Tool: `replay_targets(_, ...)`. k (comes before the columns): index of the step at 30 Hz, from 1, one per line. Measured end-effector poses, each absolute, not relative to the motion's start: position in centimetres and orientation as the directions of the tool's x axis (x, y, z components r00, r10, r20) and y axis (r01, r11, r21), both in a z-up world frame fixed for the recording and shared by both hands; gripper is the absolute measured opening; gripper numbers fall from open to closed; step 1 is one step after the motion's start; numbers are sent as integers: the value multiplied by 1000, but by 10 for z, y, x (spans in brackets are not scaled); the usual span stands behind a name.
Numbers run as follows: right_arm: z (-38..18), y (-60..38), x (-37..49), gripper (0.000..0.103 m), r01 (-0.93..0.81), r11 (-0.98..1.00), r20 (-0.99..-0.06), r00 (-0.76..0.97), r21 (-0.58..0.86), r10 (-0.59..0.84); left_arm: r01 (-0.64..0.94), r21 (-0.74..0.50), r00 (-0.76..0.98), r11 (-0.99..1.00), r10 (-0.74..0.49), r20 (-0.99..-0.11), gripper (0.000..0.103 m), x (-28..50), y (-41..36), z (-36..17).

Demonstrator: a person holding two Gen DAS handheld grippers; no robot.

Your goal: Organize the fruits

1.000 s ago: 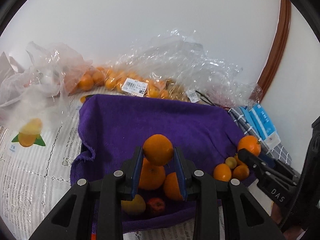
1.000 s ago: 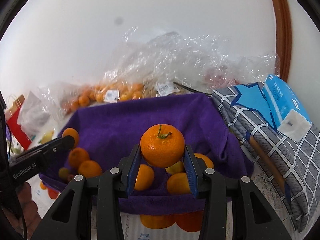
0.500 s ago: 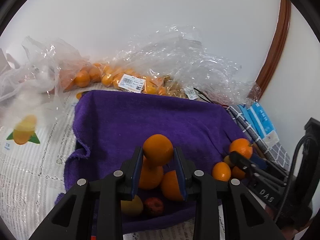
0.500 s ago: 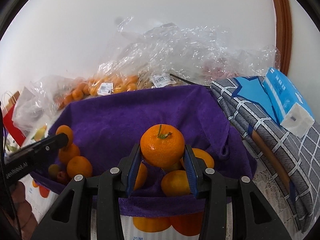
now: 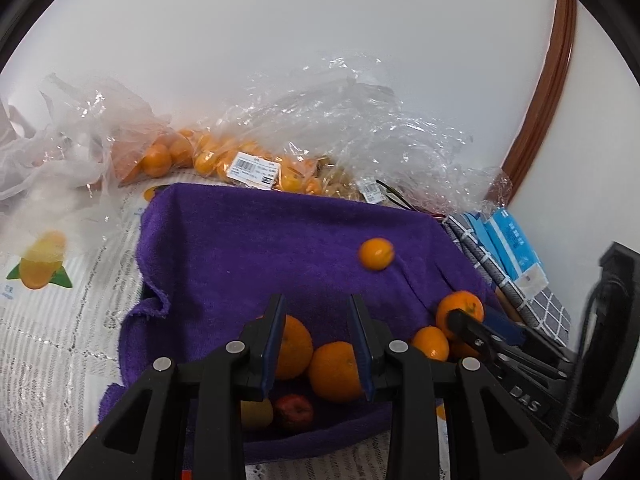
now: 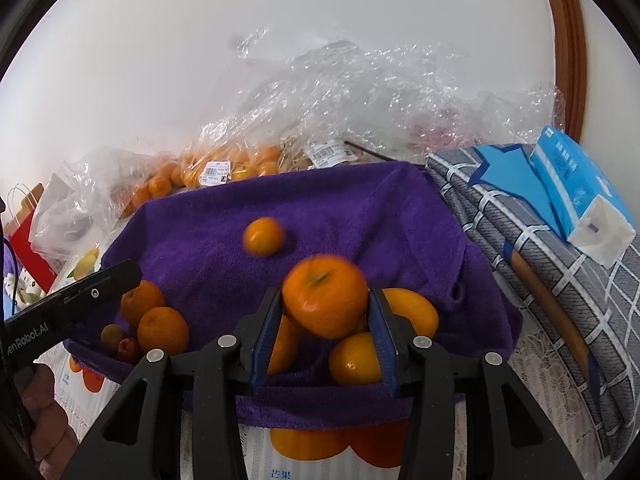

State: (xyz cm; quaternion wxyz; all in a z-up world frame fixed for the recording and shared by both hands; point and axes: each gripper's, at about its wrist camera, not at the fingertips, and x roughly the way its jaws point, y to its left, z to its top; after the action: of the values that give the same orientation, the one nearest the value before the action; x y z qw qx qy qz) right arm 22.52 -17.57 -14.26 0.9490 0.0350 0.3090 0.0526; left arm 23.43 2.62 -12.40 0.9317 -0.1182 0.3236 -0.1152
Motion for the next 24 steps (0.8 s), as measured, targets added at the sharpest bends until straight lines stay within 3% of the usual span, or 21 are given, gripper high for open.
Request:
replay_targets(4, -132, -178, 212, 57, -51, 995, -546, 833, 83, 89, 122, -275, 770, 954, -265, -580, 35, 232, 28, -121)
replay_targets(7, -122, -176, 202, 58, -46, 996, -554, 829, 77, 81, 117, -260, 779, 958, -251, -575, 47, 226, 29, -112)
replay_targets(17, -73, -164, 131, 66, -43, 998, -572, 819, 39, 57, 69, -226, 749, 972, -200, -631, 57, 174, 27, -87)
replay_targets(19, -68, -164, 117, 72, -32, 999, -577, 815, 44, 51, 57, -209, 747, 976, -181, -640, 58, 156, 29, -80)
replay_targets(24, -54, -167, 76, 74, 12, 998, -587, 810, 60, 25, 47, -215, 772, 976, -172, -612, 72, 106, 34, -62)
